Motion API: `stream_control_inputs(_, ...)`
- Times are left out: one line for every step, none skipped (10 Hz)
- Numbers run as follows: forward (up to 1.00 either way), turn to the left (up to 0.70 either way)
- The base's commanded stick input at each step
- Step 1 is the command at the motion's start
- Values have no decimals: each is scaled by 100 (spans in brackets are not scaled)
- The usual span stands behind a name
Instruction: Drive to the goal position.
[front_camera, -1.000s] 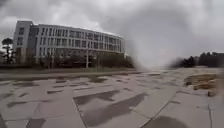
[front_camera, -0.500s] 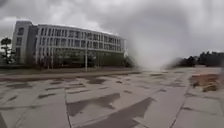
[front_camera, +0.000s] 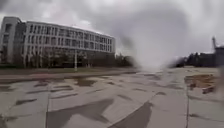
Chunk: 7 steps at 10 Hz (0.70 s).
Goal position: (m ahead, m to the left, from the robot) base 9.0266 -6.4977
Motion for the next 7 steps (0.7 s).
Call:
stream_control_inputs(70, 0)
stream_control_inputs(70, -4)
stream_control_inputs(70, -19)
stream_control_inputs(70, -32)
stream_control_inputs(70, -25)
stream_control_inputs(70, -14)
stream_control_inputs(70, 0)
